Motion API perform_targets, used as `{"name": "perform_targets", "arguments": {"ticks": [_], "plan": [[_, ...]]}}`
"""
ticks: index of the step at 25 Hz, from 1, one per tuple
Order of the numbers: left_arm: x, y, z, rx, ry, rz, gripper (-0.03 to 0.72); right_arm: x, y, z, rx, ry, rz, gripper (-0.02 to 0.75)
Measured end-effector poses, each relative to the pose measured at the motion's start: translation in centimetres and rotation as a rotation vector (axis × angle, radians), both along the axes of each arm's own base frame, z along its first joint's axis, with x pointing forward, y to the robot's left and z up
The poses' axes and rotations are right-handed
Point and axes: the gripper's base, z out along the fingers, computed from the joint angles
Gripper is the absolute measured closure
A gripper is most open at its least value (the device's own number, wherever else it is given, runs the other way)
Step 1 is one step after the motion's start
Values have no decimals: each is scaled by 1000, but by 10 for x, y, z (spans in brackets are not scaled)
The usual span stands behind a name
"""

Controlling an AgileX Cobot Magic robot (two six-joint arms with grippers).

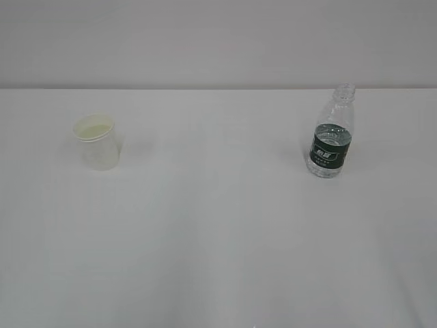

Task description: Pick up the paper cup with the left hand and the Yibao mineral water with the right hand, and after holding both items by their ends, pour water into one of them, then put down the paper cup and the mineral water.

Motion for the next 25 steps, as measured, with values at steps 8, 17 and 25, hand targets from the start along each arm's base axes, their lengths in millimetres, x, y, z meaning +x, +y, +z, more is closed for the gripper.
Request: {"name": "perform_targets", "arguments": {"ticks": [8,17,25], "plan": [[2,0,-3,-38,-2,31,165,0,0,0,2,0,-1,159],[3,0,-4,-46,5,37,172,-2,0,1,-1,25,-1,160],[3,0,-4,-46,5,37,174,-11,-2,6,-13,94,-4,160]]}}
